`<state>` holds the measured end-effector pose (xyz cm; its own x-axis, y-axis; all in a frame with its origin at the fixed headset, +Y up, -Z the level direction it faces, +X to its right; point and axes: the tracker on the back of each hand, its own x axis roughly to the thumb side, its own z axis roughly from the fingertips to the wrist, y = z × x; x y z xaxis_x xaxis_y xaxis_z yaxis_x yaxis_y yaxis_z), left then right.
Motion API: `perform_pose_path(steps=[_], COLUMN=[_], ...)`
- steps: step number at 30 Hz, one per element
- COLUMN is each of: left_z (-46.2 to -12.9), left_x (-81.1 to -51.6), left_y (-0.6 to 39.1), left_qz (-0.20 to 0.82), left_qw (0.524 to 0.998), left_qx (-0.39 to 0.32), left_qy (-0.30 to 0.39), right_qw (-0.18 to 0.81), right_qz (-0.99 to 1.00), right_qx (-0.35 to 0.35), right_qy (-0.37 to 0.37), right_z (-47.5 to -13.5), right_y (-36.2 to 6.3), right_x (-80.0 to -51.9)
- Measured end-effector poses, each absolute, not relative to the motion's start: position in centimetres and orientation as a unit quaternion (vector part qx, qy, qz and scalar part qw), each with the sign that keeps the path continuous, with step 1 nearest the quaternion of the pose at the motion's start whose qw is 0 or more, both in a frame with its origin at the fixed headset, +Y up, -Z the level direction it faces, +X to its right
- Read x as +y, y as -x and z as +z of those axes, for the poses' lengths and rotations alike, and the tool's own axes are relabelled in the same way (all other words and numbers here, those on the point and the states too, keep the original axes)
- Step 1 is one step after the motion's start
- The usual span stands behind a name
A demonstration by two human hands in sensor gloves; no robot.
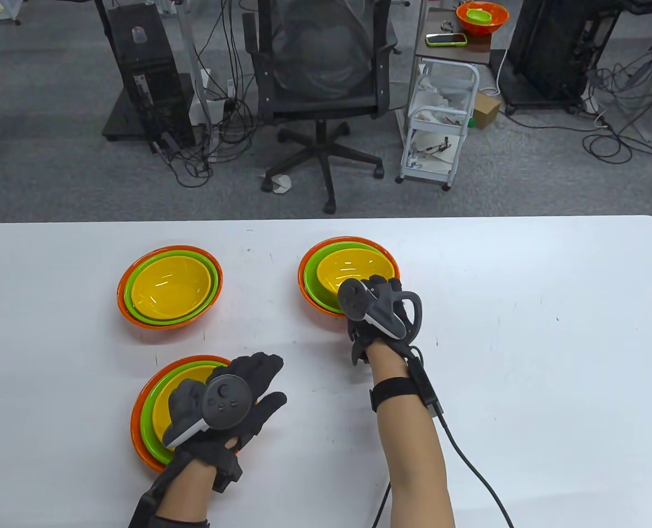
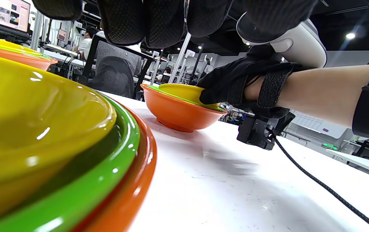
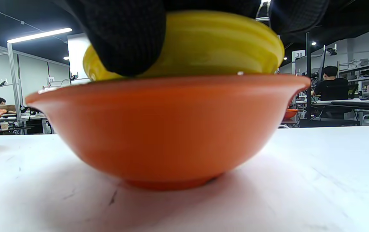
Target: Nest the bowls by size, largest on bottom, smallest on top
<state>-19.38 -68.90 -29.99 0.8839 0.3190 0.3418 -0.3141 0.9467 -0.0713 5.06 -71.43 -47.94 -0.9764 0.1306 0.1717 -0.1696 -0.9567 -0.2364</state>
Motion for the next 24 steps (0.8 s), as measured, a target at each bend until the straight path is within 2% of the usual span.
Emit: perform_pose_path(steps=[6, 11, 15, 24], left_z=[-30.0, -30.0, -30.1, -30.3], left_x=[-69.0, -69.0, -69.1, -69.3], left_y=[19.3, 19.3, 19.3, 19.1], left_qz=[0.163, 0.161, 0.160, 0.153], left_qw=[0.971, 0.971, 0.972, 0.974], left_qx=[-0.176, -0.174, -0.171, -0.167], left_qy=[0.008, 0.010, 0.015, 0.029], right_qw=[0.092, 0.139, 0.169, 0.157], right_qz=[0.987, 0.986, 0.981, 0.982], right_qx=[-0.098, -0.044, -0.040, -0.041], right_qy=[-0.085, -0.083, -0.088, -0.098], right_z=[-48.0, -48.1, -47.9, -44.3], right_y=[-4.9, -5.4, -6.0, -7.6], right_x=[-71.7, -72.3, -72.3, -70.8])
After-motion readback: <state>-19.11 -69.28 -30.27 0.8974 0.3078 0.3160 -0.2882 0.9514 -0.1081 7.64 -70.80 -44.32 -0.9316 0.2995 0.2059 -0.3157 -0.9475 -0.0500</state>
